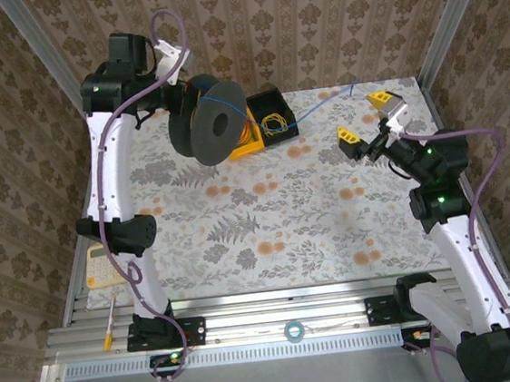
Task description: Wrap the cables
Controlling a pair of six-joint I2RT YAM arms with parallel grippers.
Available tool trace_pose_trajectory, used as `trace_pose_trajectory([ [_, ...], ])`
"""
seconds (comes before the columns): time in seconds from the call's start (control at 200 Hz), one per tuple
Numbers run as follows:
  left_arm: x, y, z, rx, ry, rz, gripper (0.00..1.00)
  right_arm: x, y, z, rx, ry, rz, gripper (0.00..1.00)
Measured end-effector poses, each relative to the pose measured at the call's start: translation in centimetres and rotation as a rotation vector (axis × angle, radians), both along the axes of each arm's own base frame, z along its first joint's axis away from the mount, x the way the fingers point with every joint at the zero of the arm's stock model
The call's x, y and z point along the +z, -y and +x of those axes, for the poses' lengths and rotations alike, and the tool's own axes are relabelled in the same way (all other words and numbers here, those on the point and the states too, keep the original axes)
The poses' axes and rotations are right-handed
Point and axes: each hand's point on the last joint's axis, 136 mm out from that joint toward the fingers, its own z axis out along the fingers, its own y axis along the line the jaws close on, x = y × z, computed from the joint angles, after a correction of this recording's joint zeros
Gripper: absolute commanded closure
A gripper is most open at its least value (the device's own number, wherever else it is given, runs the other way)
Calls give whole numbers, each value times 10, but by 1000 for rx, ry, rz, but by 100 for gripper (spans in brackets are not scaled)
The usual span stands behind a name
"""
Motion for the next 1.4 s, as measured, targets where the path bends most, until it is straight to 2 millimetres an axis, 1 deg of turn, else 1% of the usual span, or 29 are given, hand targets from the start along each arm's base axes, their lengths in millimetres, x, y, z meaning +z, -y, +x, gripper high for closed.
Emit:
trace_pose_trajectory([
  [0.235,-12,9,-1,-14,-31,24,100,12,-1,12,5,8,-2,22],
  [0.34,-17,10,-3,-11,-45,41,100,19,-1,12,7,21,-2,29],
  [0.405,-19,10,-4,-10,-50,49,100,22,-2,12,11,29,-5,37],
  [0.435,-19,10,-4,-9,-50,51,100,23,-2,12,14,33,-10,43],
  [0.515,-19,10,-4,-8,-47,54,100,26,-4,12,24,36,-11,54],
  [0.595,-19,9,-4,-7,-46,57,100,28,-4,13,24,46,-23,61],
  [0.65,-19,9,-4,-6,-46,58,100,28,-5,13,27,44,-22,69],
  [0.755,-19,9,-4,-7,-45,59,100,26,-5,16,26,39,-24,78],
  [0.9,-19,9,-3,-6,-43,62,100,25,-5,21,25,33,-28,100],
  [1.03,-20,10,-4,-9,-43,65,100,25,-3,28,15,20,-30,100],
  [1.09,-20,12,-5,-15,-40,67,100,26,-2,37,-1,6,-35,100],
  [1.195,-20,16,-7,-33,-33,74,100,31,2,64,-32,-36,-45,100],
  [1.295,-21,20,-10,-50,-29,87,100,32,7,102,-67,-93,-54,100],
  [1.325,-22,21,-11,-54,-29,91,100,31,9,117,-82,-112,-54,100],
  [1.4,-24,24,-16,-70,-35,105,100,19,16,152,-120,-172,-55,100],
])
